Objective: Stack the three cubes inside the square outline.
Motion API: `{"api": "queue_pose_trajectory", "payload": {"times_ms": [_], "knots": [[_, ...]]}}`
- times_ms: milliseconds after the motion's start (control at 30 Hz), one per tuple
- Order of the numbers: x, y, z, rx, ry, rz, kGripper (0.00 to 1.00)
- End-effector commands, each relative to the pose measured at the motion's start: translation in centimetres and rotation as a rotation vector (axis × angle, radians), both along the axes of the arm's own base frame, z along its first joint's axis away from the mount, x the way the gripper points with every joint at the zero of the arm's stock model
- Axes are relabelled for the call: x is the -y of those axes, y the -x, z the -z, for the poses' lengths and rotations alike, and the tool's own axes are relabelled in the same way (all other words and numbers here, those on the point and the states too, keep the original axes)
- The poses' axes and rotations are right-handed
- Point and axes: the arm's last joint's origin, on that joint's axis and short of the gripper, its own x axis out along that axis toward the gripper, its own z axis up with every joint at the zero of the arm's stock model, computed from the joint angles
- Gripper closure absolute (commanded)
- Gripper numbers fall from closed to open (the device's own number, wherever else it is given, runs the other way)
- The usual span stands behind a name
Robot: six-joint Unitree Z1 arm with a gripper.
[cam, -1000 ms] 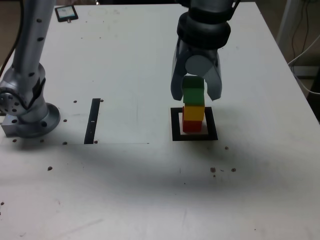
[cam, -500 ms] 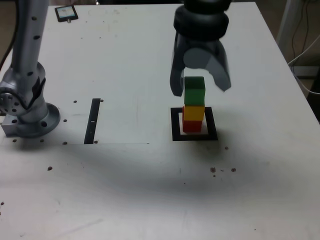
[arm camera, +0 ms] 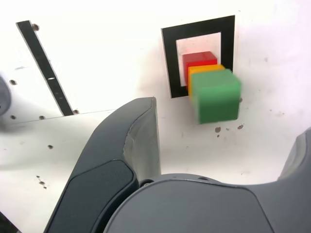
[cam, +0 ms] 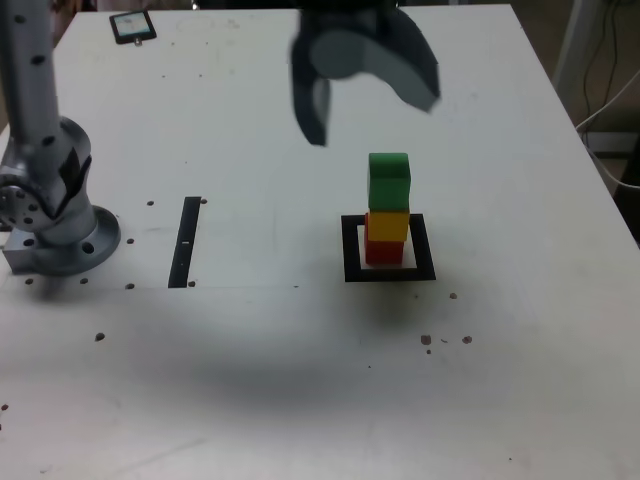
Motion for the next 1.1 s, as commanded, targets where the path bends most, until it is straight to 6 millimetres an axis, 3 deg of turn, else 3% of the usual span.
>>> {"api": "queue_pose_trajectory", "payload": {"times_ms": [0,167,333,600,900,1067], "knots": [[-0.2,1.1,-0.6,0.016,0.001,-0.003,0.0],[-1.1,4.1,-0.9,0.019,-0.005,-0.016,0.0],[-1.6,6.8,0.2,-0.011,-0.006,-0.015,0.0],[-1.7,11.1,5.5,-0.101,0.021,0.008,0.0],[-1.7,13.5,11.0,-0.175,0.039,0.012,0.0],[-1.7,14.8,12.6,-0.208,0.043,0.011,0.0]]}}
